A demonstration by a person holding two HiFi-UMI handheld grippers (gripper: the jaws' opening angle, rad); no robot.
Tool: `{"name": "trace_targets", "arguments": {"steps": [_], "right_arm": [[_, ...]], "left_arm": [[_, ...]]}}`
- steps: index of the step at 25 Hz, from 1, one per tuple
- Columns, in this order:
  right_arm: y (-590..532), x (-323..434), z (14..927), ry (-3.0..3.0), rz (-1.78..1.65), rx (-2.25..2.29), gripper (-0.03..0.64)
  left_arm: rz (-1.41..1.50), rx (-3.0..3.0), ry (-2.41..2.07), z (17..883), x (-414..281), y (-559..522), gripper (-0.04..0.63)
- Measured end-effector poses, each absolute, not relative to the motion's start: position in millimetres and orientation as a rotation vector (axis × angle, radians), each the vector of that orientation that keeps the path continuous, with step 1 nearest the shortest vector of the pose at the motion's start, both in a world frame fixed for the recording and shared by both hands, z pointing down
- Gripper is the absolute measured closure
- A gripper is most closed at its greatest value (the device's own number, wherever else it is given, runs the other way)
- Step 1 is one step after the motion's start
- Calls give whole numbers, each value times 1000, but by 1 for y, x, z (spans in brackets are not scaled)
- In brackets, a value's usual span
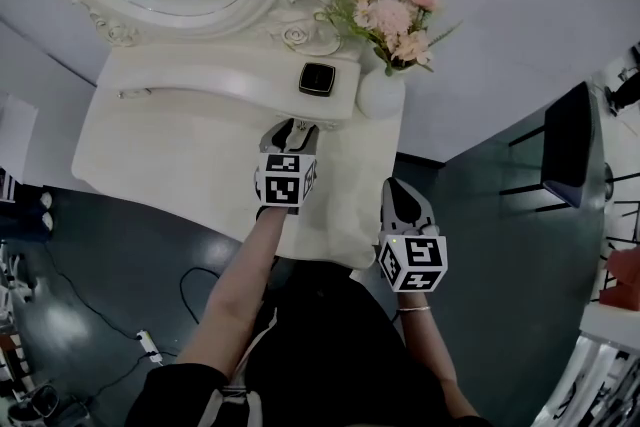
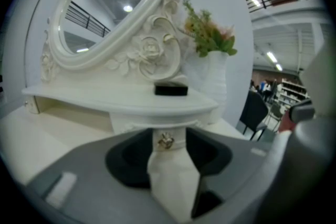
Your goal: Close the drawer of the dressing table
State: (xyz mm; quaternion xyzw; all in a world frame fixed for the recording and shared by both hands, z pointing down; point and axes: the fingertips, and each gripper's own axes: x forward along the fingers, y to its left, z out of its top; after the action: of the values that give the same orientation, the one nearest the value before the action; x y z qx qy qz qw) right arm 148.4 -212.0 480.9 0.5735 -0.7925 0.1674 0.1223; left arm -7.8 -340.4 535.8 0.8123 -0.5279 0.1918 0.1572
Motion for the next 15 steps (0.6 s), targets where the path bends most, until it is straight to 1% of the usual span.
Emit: {"name": "trace_targets", "arguments": {"steps": [1,15], "right_arm": [[-212,149,481,-2312,489,1675,612],[-208,156,478,-2296,484,1705,612]], "left_arm": [[555,2319,-1505,538,-7,-342,391],[557,2307,-1503,539,-6,-355,390]]}}
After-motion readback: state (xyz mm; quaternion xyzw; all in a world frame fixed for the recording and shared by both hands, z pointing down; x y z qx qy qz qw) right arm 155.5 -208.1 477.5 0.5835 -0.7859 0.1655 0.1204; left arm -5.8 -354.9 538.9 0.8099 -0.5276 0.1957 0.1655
